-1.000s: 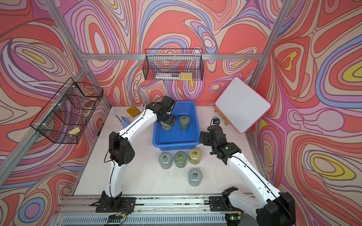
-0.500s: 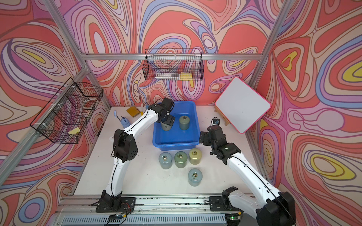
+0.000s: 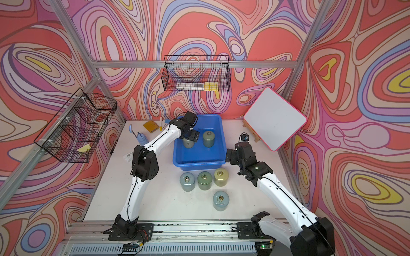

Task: Take the tea canister out of the basket
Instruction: Pick up the tea canister from the basket.

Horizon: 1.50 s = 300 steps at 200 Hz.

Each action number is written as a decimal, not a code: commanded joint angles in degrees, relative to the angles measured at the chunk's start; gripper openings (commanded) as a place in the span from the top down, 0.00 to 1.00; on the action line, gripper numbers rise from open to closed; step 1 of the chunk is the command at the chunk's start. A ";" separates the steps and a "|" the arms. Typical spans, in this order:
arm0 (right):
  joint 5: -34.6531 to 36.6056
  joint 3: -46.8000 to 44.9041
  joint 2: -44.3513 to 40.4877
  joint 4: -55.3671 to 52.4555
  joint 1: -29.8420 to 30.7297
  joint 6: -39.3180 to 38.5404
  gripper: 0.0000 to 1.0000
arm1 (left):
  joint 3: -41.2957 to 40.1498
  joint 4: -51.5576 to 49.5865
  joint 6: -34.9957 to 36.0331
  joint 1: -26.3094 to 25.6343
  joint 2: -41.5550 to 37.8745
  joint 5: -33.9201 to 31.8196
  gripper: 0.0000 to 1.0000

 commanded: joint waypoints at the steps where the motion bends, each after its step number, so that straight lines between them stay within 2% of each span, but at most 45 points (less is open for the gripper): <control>1: 0.09 -0.67 0.26 0.97 -0.26 0.57 0.02 | 1.05 -0.31 -0.60 0.88 2.43 3.23 0.01; 40: 0.27 -0.69 0.53 1.12 -0.23 0.62 0.02 | 0.73 0.58 -0.16 0.87 2.46 11.52 0.05; 62: 0.34 -0.70 0.52 1.13 -0.23 0.60 0.02 | 0.59 0.68 0.34 0.81 2.47 13.70 0.08; 106: 0.17 -0.65 0.76 1.12 -0.23 0.56 0.02 | 0.59 0.86 0.67 0.92 2.81 10.77 0.01; 165: 0.34 -0.65 0.60 1.05 -0.30 0.61 0.02 | 0.86 1.57 0.98 0.87 4.02 10.39 0.02; 218: 0.45 -0.69 0.63 1.12 -0.30 0.62 0.02 | 0.94 2.51 1.07 0.94 3.85 10.48 0.15; 261: 0.53 -0.60 0.78 1.12 -0.32 0.62 0.02 | 0.79 3.50 0.98 0.88 3.59 10.38 0.37; 300: 0.54 -0.65 1.11 1.19 -0.31 0.60 0.02 | 0.55 3.74 0.81 0.88 1.99 10.89 0.46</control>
